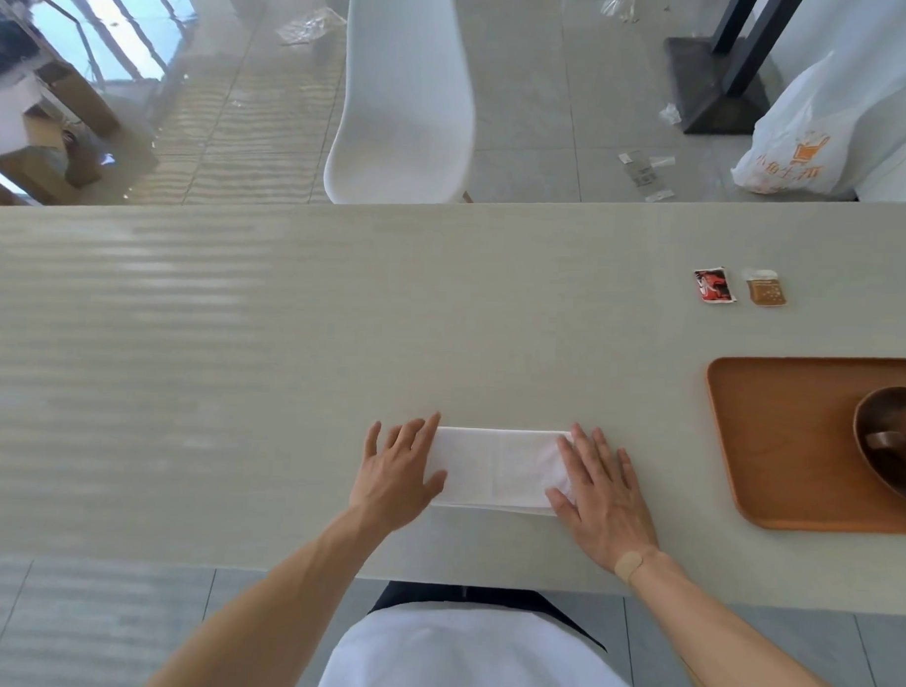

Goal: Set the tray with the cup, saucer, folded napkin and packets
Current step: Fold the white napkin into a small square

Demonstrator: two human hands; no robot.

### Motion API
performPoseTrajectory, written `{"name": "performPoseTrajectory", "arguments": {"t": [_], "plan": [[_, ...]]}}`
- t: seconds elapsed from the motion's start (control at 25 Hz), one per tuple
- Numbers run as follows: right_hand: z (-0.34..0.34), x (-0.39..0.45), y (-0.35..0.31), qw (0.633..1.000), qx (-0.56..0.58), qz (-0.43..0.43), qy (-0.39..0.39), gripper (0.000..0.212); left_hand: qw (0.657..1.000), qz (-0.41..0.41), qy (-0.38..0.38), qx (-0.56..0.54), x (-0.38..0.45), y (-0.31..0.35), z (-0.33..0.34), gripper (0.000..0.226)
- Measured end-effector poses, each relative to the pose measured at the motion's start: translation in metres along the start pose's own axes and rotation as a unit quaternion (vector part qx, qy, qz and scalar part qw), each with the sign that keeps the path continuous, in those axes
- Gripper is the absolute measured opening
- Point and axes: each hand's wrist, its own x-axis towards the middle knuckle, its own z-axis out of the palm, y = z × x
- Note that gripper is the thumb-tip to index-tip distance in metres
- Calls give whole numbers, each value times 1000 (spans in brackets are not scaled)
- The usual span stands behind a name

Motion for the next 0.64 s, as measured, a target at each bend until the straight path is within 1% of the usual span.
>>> {"name": "performPoseTrajectory", "arguments": {"t": [0.08, 0.12, 0.24, 0.36, 0.44, 0.52, 0.64], "plan": [[-1, -5, 8, 999, 16, 29, -17, 69, 999, -19, -25, -10, 14, 3, -11, 82], [0, -7, 12, 999, 20, 38, -21, 69, 999, -28, -34, -8, 19, 5, -15, 82], [-1, -13, 16, 998, 24, 51, -27, 69, 996, -69, -58, -8, 31, 11, -21, 73], [1, -16, 13, 997, 23, 63, -25, 69, 984, -144, -97, -29, 33, 17, -21, 57], [5, -18, 11, 996, 21, 78, -23, 69, 972, -190, -106, -93, 29, 16, -19, 45], [10, -20, 10, 995, 23, 98, -26, 69, 948, -220, -98, -210, 22, 14, -16, 32], [18, -20, 8, 993, 22, 108, -30, 69, 876, -252, -103, -399, 7, 12, -15, 27]]}}
